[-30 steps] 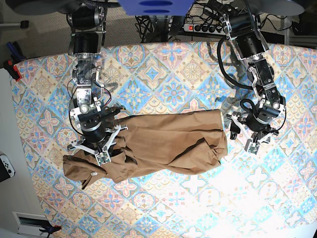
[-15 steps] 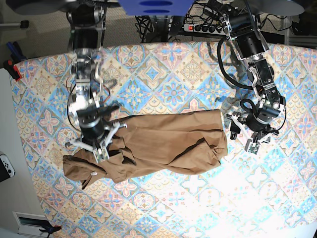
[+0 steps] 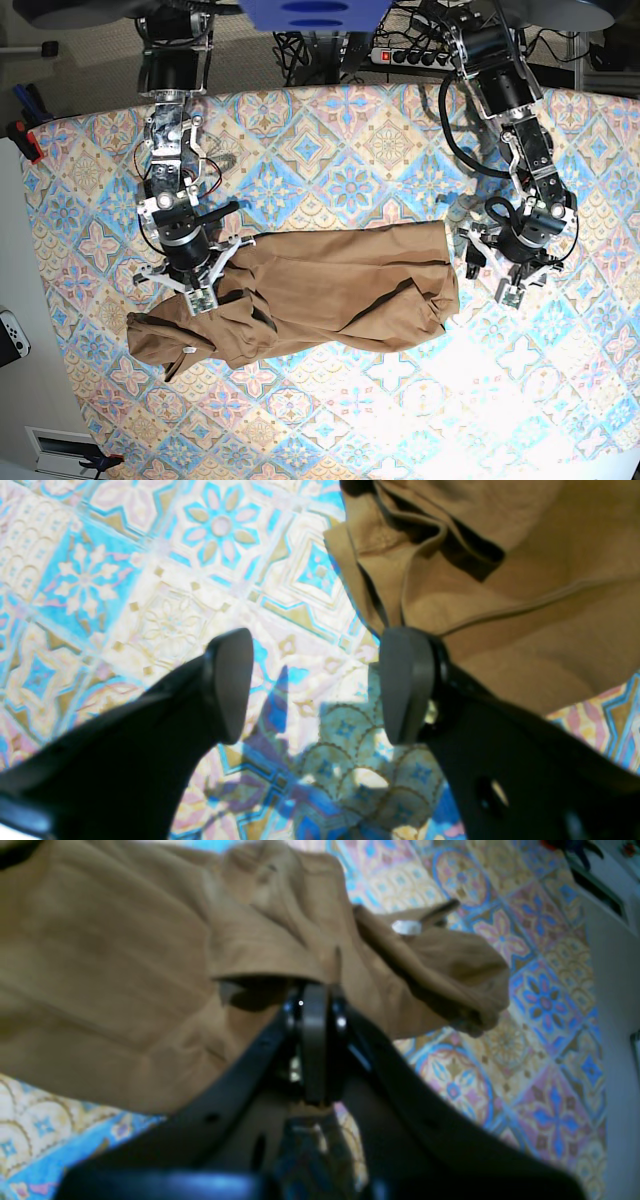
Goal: Layout the t-shirt on the table in an organized manner, then fold the t-shirt properly
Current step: 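Pull the grasped fabric with the right gripper toward the shirt end, then release the fabric with the right gripper and lift it clear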
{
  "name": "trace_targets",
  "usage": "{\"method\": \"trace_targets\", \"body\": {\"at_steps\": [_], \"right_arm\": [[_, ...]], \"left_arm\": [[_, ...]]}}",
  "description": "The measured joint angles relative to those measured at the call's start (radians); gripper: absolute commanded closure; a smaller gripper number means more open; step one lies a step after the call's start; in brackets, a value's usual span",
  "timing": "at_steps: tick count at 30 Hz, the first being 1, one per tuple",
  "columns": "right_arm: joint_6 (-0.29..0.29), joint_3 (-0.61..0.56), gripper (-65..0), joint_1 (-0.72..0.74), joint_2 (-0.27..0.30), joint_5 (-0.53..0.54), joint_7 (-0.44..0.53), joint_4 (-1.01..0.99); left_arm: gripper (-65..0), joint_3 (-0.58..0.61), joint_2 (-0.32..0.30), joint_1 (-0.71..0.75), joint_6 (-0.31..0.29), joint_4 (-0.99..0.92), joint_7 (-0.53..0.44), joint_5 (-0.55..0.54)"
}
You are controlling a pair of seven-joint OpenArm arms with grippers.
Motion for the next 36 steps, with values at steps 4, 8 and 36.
{"method": "trace_targets", "body": {"at_steps": [4, 8, 36], "right_arm": [[-0.014, 0.155, 0.0, -0.002, 0.001, -0.014, -0.013, 0.037], [-0.004, 0.334, 0.0, -0.004, -0.060, 0.148, 0.009, 0.120], [0.026, 0.614, -12.3, -0.117, -0.062, 0.854, -0.152, -0.298]], "left_arm": [[-38.7, 0.000, 0.000, 0.000, -0.002, 0.000, 0.000, 0.000], [-38.7, 0.001, 0.001, 0.001, -0.001, 0.001, 0.000, -0.001], [-38.7, 0.000, 0.001, 0.003, 0.000, 0.016, 0.000, 0.002]]}}
